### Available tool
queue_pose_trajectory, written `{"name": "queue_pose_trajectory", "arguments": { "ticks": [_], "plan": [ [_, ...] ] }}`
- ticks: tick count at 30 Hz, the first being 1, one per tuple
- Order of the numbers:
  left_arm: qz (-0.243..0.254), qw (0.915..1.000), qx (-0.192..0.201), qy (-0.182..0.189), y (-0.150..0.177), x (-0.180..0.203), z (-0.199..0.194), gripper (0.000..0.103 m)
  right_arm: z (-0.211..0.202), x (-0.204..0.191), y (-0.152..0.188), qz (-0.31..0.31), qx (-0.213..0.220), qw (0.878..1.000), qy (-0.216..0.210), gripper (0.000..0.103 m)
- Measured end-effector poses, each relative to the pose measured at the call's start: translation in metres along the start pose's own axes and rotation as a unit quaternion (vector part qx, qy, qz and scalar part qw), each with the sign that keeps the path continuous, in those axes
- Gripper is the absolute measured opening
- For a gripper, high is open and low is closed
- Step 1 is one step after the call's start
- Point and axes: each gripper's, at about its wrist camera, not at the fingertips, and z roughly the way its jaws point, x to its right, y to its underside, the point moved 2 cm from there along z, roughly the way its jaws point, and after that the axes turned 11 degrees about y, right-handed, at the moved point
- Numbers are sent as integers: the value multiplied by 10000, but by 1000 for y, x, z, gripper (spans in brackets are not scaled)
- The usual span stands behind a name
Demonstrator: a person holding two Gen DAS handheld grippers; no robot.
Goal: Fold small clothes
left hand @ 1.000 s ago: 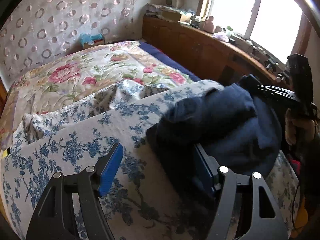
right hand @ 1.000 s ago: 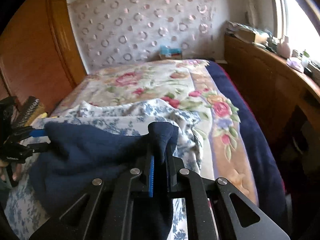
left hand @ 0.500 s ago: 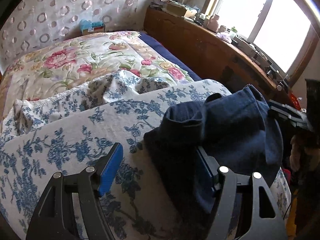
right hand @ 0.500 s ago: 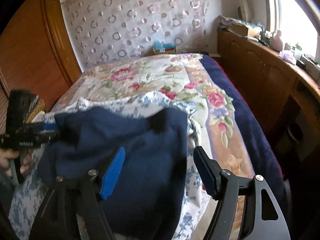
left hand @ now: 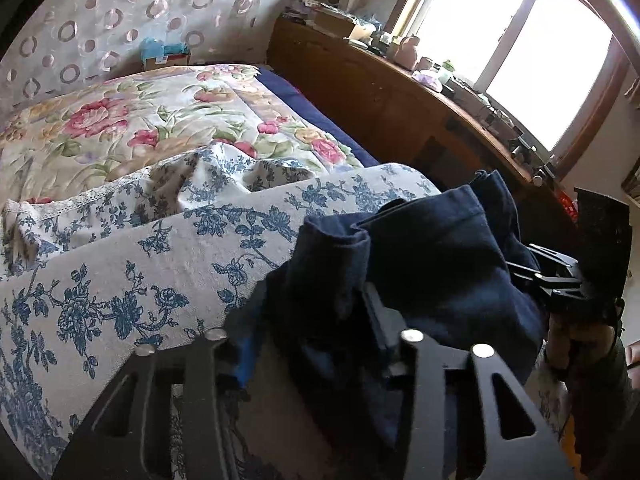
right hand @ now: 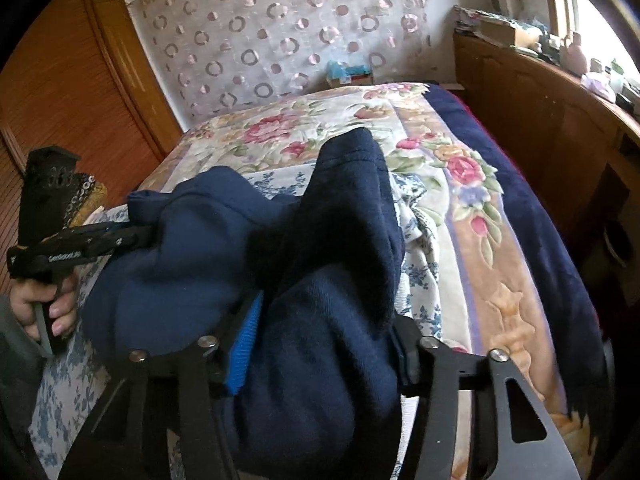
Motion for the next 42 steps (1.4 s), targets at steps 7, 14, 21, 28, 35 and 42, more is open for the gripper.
{"name": "queue_pose_trajectory", "arguments": {
  "ticks": [7, 14, 21, 28, 35, 42],
  "plan": [
    [212, 9995, 235, 43, 0, 24, -23, 17, -14, -4, 2, -196, 334, 9991, -178, 21],
    [708, 9926, 929, -319, 4, 59, -96, 16, -55, -37, -24, -642, 977, 9928, -270, 21],
    [667, 9810, 1558, -944, 23, 40, -189, 16, -65, -114, -59, -1409, 1323, 9779, -792, 21],
    [245, 9584, 2162, -1849, 72, -7, -281, 16, -49, -227, -98, -2386, 1427, 9499, -1429, 21],
    [-449, 9228, 2719, -2694, 141, -51, -340, 16, -16, -347, -144, -3470, 1351, 9078, -1930, 21],
    [-1154, 8912, 3202, -2997, 195, -83, -359, 15, 29, -440, -173, -4281, 1309, 8671, -2185, 21]
  ]
}}
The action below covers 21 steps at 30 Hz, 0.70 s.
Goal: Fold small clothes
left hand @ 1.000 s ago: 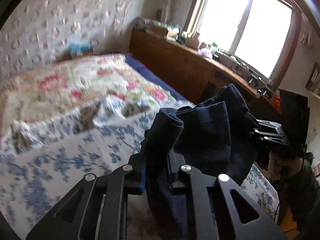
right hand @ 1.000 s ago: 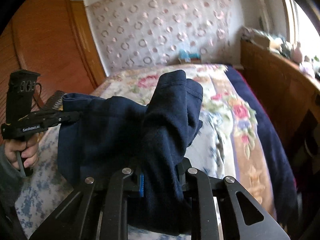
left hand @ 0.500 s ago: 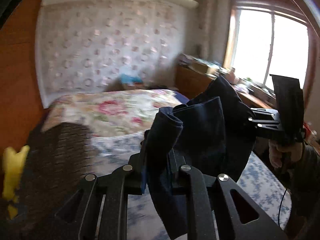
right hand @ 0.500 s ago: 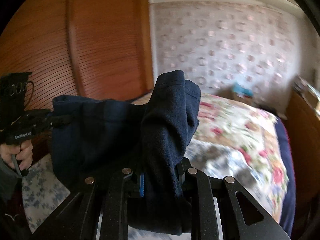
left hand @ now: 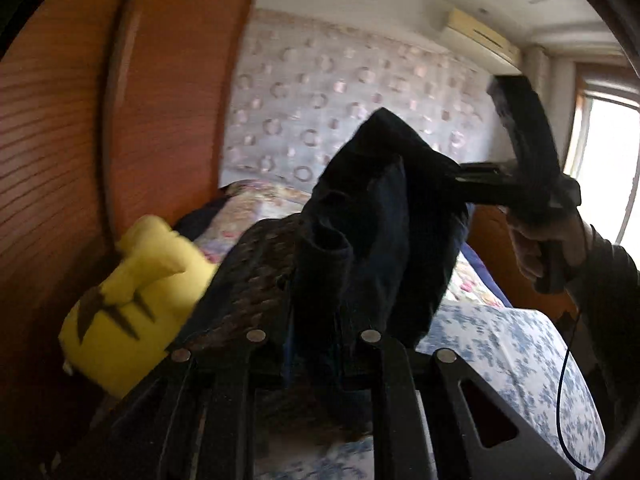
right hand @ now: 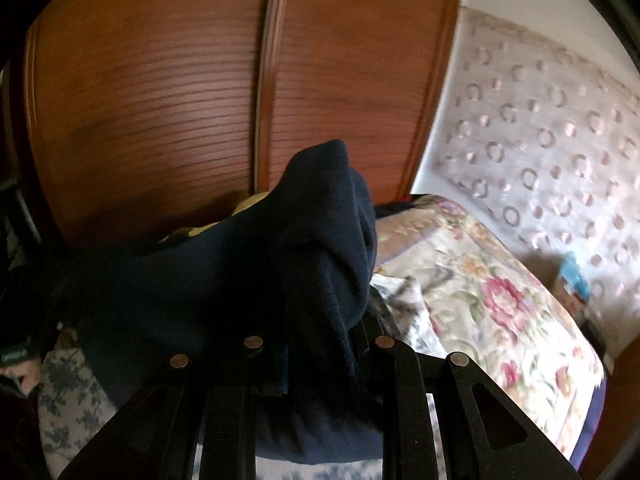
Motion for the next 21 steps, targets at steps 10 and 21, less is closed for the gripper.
{"name": "queue_pose_trajectory", "arguments": {
  "ticks": [10, 21],
  "plan": [
    [-31, 9975, -424, -557, 25, -34, 10, 33, 47, 14, 19, 576, -654, 9947, 537, 55],
    [724, 9969, -142, -268, 15, 16, -14, 81, -80, -68, 99, 1565, -138, 9806, 1174, 63]
  ]
}}
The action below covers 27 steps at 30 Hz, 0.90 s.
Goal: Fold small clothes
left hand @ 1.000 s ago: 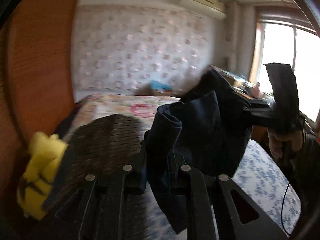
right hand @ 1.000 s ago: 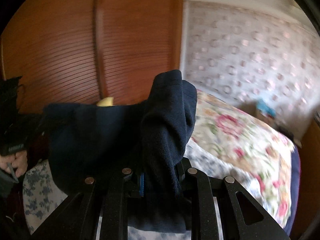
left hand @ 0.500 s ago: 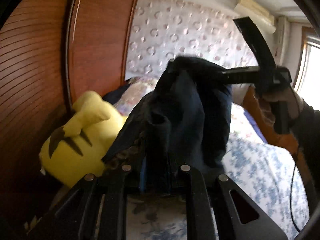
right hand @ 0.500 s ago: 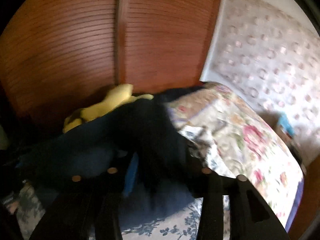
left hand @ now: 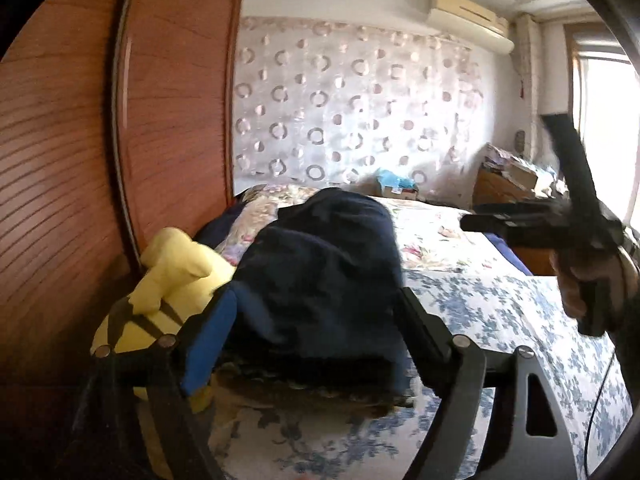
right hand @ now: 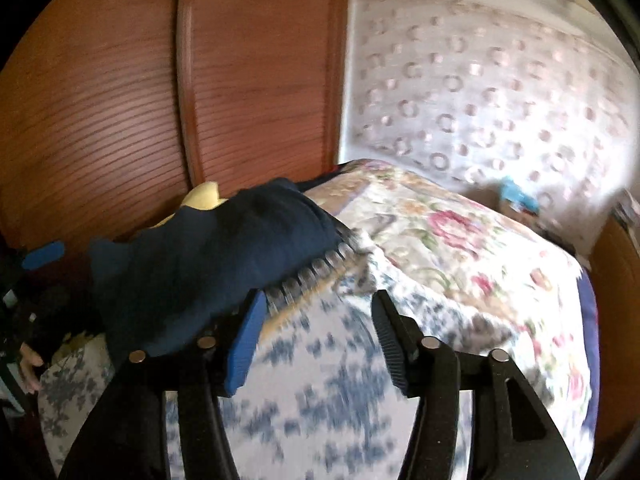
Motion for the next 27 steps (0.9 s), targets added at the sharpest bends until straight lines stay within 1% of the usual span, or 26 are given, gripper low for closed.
{"name": "queue_pose_trajectory", "arguments": {
  "ticks": [1, 3, 8, 15, 17, 22, 27],
  "plan": [
    [36, 10000, -8, 46, -1, 5, 1, 81, -12, 2, 9, 118, 34, 9999, 68, 67],
    [159, 9998, -19, 117, -2, 21, 1, 81, -32, 5, 26, 348, 102, 9991, 217, 71],
    [392, 9986, -71, 344, -4, 60, 0, 81, -80, 3, 64, 750, 227, 9950, 621, 72],
    [516, 9964, 44, 676, -10, 105, -12, 81, -139, -17, 91, 1113, 488, 9864, 1111, 72],
    [551, 9957, 68, 745, -12, 113, -16, 81, -151, -24, 96, 1190, 559, 9834, 1254, 72],
    [639, 9945, 153, 820, -15, 128, -27, 81, -182, -41, 119, 1386, 746, 9758, 1516, 72],
    [683, 9940, 137, 845, -17, 141, -32, 81, -198, -56, 135, 1524, 851, 9703, 1675, 72]
  ]
}}
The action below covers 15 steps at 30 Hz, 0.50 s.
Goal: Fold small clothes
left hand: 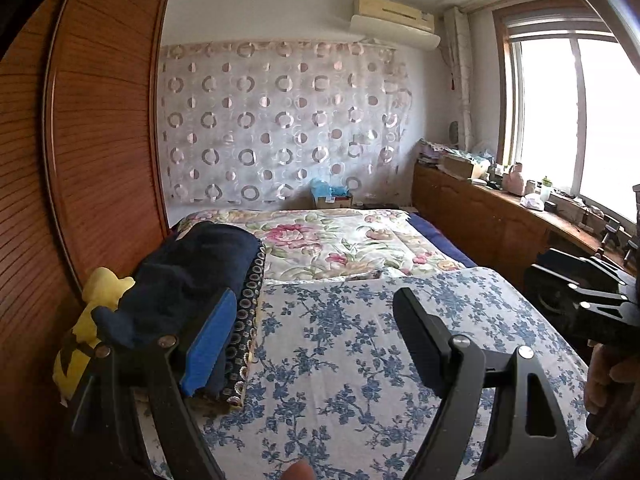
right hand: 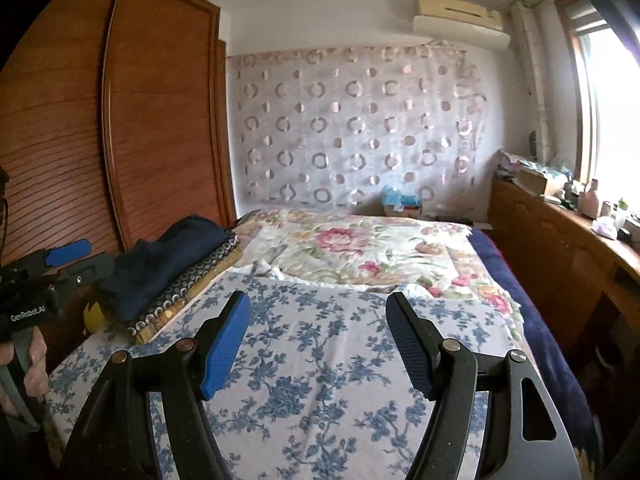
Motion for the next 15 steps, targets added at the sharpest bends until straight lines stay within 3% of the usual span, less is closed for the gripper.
{"name": "queue_pose_trajectory", "arguments": {
  "ticks": [15],
  "plan": [
    [144, 9999, 12, -93, 2, 14, -2, 81, -8, -10, 20, 185, 91, 9997, 116, 72]
  ]
}}
